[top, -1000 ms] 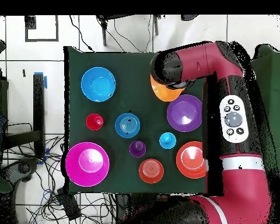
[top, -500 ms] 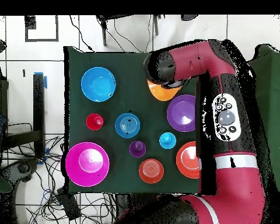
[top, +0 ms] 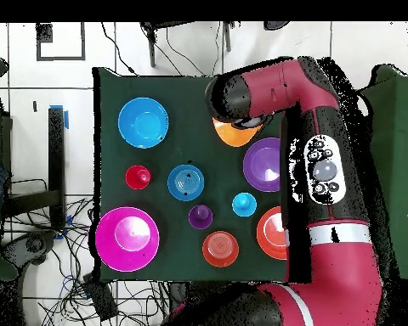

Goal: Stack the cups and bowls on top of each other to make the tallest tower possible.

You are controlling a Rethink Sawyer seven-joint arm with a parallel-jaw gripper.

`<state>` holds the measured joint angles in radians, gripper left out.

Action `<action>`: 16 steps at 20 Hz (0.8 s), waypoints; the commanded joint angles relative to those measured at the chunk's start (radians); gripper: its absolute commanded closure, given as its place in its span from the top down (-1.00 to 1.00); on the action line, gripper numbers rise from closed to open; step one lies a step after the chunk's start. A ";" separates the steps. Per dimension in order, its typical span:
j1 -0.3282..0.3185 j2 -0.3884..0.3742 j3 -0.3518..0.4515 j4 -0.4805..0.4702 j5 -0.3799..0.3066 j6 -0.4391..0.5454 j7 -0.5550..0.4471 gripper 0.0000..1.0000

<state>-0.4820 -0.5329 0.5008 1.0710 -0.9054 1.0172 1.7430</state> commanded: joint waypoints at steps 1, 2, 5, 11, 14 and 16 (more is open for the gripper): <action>0.039 0.045 -0.031 0.051 -0.063 -0.063 -0.159 -1.00; 0.039 0.048 -0.031 0.051 -0.061 -0.064 -0.158 -1.00; 0.041 0.059 -0.034 0.056 -0.051 -0.067 -0.142 -1.00; 0.064 0.084 -0.050 0.040 -0.061 -0.079 -0.114 -1.00; 0.073 0.094 -0.056 0.034 -0.064 -0.081 -0.110 -1.00; 0.074 0.095 -0.062 0.034 -0.063 -0.083 -0.112 -1.00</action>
<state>-0.4533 -0.4881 0.4717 1.0707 -0.9054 0.9812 1.7430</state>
